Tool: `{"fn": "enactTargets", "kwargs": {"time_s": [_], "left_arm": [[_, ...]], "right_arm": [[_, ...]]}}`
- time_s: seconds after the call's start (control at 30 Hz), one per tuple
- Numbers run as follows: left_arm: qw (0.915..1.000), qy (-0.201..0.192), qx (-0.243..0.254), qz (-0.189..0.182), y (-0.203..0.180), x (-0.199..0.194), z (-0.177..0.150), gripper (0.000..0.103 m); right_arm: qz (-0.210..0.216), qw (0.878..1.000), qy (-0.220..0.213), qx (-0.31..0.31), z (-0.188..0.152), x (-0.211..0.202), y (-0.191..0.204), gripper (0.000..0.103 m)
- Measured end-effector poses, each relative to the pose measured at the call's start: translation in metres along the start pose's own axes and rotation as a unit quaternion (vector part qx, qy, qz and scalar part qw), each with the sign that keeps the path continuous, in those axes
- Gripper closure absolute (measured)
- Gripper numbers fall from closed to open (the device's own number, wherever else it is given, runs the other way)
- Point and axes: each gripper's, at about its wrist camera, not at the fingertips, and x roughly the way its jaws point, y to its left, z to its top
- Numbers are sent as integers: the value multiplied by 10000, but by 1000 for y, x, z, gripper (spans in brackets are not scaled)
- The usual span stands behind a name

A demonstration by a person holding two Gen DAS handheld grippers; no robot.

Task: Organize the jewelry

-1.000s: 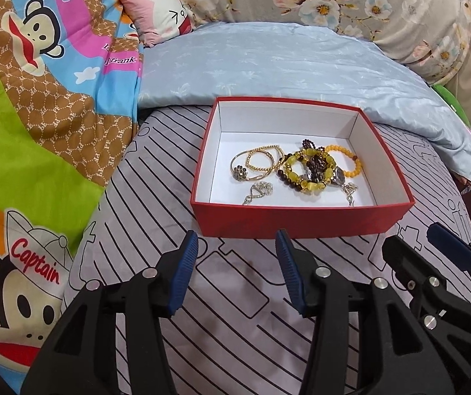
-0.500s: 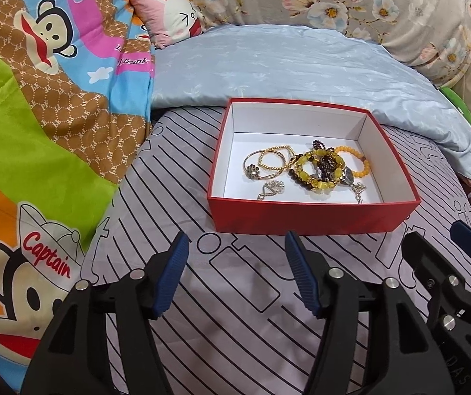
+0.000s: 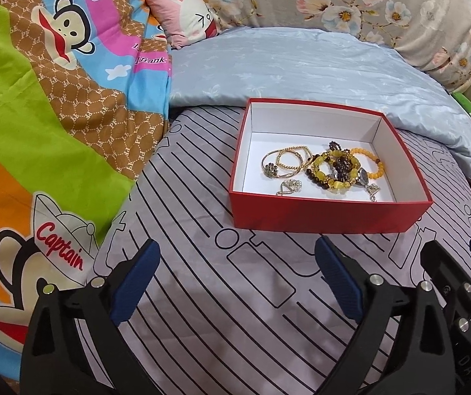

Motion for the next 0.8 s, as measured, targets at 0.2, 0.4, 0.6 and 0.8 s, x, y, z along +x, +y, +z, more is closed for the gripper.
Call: {"fn": "enactTargets", "kwargs": {"time_s": [0.2, 0.4, 0.6, 0.8], "left_arm": [[10000, 38, 18, -10, -1, -1, -4, 10], [10000, 65, 9, -27, -2, -1, -4, 10], [10000, 79, -12, -23, -3, 0, -5, 10], [9999, 94, -26, -34, -2, 0, -4, 10]], "right_arm": [[-62, 10000, -12, -16, -3, -2, -1, 17], [-76, 10000, 8, -2, -5, -3, -2, 17], [-82, 10000, -8, -24, -5, -4, -3, 17], [-91, 10000, -13, -21, -5, -4, -2, 17]]}}
